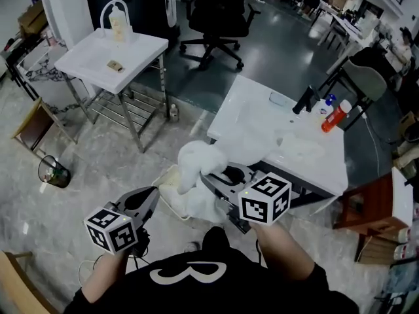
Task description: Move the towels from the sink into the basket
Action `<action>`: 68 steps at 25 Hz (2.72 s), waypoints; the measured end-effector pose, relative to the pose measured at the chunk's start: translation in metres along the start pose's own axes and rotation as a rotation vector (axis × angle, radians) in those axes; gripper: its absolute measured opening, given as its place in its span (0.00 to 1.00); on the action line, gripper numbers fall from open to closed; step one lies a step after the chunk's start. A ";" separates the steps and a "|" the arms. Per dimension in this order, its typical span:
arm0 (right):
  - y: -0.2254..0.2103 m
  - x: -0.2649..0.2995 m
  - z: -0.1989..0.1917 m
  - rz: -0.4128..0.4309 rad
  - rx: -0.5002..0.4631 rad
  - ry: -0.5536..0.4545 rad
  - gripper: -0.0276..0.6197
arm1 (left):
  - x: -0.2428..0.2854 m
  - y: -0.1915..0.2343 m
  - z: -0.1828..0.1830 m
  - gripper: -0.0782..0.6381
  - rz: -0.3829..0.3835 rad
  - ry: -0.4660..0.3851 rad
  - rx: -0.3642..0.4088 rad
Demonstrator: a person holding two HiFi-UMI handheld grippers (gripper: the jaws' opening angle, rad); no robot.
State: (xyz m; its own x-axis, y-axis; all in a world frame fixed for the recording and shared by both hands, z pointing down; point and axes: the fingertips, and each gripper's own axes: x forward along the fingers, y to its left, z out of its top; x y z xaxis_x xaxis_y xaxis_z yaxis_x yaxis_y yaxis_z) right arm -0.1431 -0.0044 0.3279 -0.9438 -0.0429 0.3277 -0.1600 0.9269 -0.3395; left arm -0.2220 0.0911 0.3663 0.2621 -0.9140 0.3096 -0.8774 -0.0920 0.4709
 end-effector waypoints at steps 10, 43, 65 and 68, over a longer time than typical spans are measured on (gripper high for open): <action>0.043 0.059 -0.035 0.137 0.026 0.091 0.25 | -0.051 0.044 -0.016 0.12 0.125 -0.050 -0.067; -0.042 0.182 -0.177 0.274 0.140 0.497 0.25 | -0.037 0.117 -0.076 0.12 0.434 0.002 -0.281; -0.156 0.247 -0.275 0.220 0.064 0.667 0.25 | 0.027 0.167 -0.159 0.12 0.528 0.044 -0.409; -0.165 0.262 -0.299 0.214 0.094 0.694 0.25 | 0.028 0.172 -0.176 0.12 0.535 0.067 -0.418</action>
State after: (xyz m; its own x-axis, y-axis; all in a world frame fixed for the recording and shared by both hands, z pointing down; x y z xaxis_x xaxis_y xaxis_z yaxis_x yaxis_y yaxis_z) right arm -0.2771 -0.0567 0.7334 -0.5614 0.4105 0.7185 -0.0466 0.8512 -0.5227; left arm -0.2951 0.1187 0.6014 -0.1289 -0.7637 0.6326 -0.6678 0.5384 0.5140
